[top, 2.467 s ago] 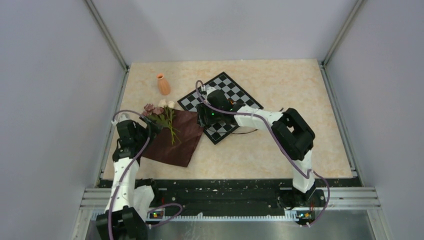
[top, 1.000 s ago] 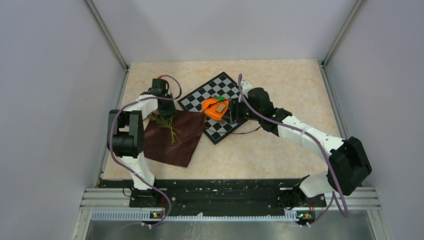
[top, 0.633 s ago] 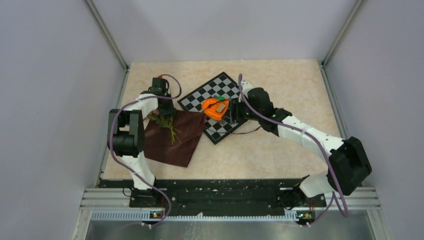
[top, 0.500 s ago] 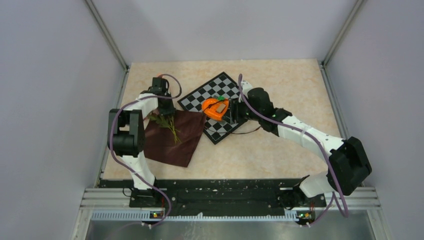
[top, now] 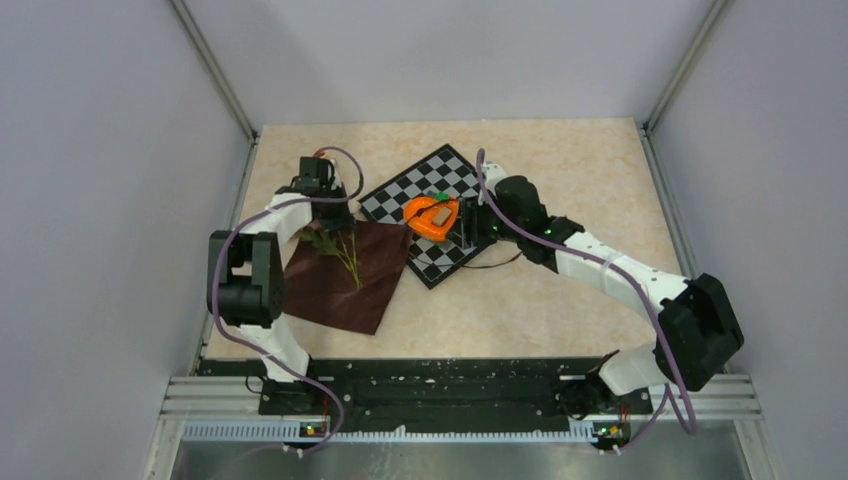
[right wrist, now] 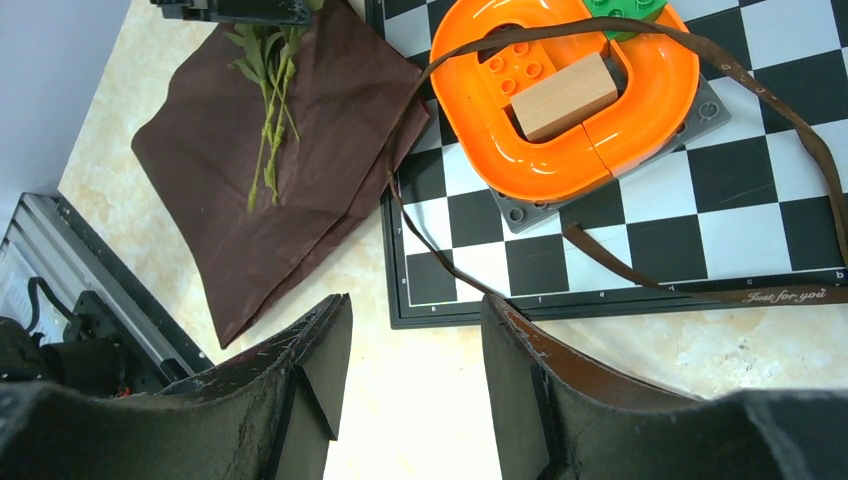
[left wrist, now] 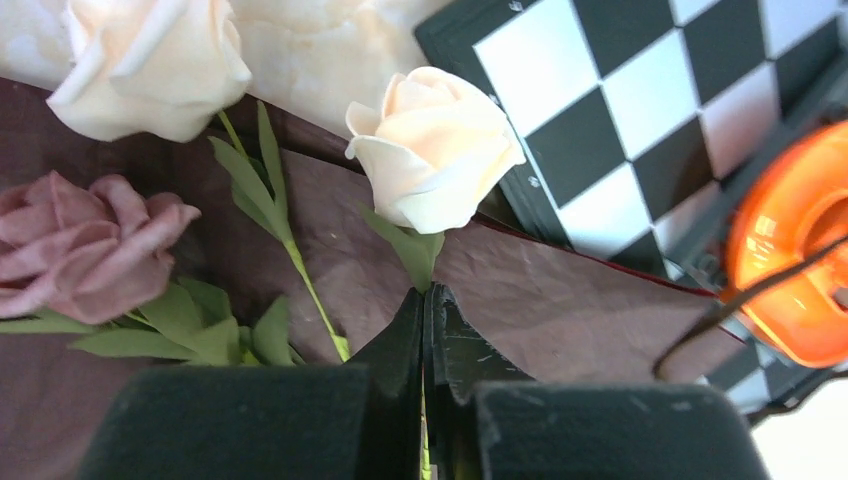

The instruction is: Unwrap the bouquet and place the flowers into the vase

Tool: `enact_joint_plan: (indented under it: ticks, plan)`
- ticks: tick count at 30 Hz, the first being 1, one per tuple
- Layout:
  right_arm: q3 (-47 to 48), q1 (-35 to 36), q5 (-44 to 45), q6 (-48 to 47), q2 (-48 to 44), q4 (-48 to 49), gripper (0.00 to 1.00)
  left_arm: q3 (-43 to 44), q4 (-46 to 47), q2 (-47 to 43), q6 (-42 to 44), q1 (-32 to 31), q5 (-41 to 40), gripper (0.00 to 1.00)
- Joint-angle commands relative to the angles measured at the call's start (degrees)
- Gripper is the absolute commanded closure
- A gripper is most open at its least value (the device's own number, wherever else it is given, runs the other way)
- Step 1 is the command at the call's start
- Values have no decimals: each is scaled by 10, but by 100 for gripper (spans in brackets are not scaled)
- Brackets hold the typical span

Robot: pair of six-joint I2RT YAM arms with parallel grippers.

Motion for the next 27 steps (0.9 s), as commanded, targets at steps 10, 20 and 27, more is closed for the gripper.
enact_joint_plan:
  ticks: [10,20,27]
  plan:
    - [2,-2,24,-5,-32,-3,48,-109,129,-141,-65,-2,150,100]
    - [-15,-2,69,-15,-74,1,49,-133,326,-264,-46,2,90,100]
    - [-49,-2,129,-18,-119,7,49,-56,433,-244,0,31,44,100]
